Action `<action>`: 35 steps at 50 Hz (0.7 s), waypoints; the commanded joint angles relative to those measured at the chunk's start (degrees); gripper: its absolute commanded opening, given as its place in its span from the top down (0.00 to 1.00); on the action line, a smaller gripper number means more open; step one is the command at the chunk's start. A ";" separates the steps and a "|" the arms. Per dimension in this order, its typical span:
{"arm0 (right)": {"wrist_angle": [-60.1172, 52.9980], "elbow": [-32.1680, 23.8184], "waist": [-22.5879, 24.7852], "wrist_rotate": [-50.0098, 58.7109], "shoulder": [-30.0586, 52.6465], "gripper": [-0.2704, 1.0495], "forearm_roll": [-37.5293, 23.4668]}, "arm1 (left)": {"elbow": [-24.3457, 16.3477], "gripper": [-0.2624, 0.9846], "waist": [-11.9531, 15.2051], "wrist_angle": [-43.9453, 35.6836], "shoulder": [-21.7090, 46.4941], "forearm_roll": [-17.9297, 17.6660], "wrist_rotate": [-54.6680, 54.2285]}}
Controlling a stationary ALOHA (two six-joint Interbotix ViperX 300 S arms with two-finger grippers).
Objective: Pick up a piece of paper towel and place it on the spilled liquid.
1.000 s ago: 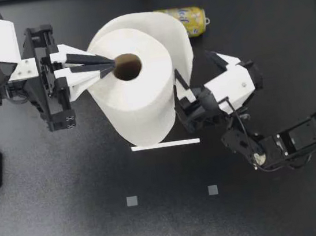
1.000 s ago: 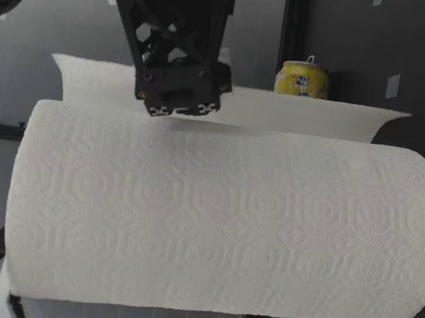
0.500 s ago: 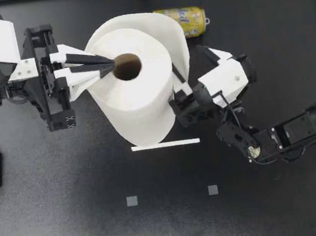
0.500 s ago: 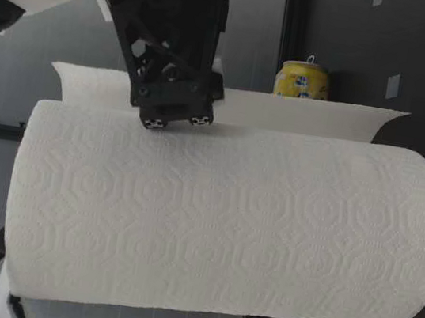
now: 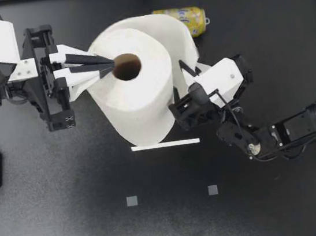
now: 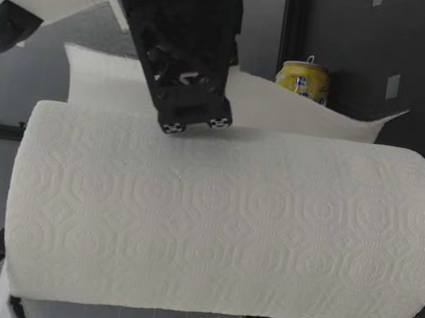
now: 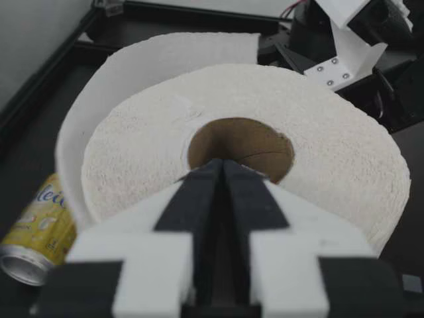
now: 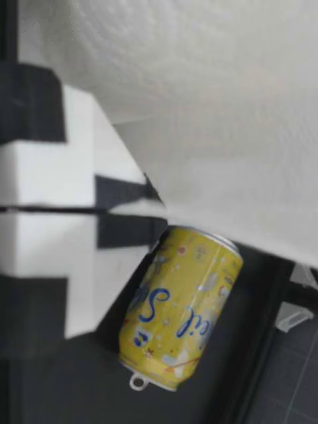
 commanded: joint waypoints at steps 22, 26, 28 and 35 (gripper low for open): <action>-0.09 5.10 3.87 0.09 -5.89 0.85 4.75 | 0.44 0.66 0.18 5.54 1.85 -0.26 -0.44; -0.18 5.63 4.13 0.09 -5.54 0.85 5.89 | 0.44 0.66 0.18 6.50 2.81 -0.53 -0.44; -0.18 6.24 4.31 0.26 -5.45 0.85 6.59 | 0.44 0.66 0.09 7.03 3.16 -0.79 -0.44; -0.18 9.05 4.39 0.70 -5.54 0.85 10.11 | 0.44 0.66 0.18 7.38 4.48 -1.67 -0.53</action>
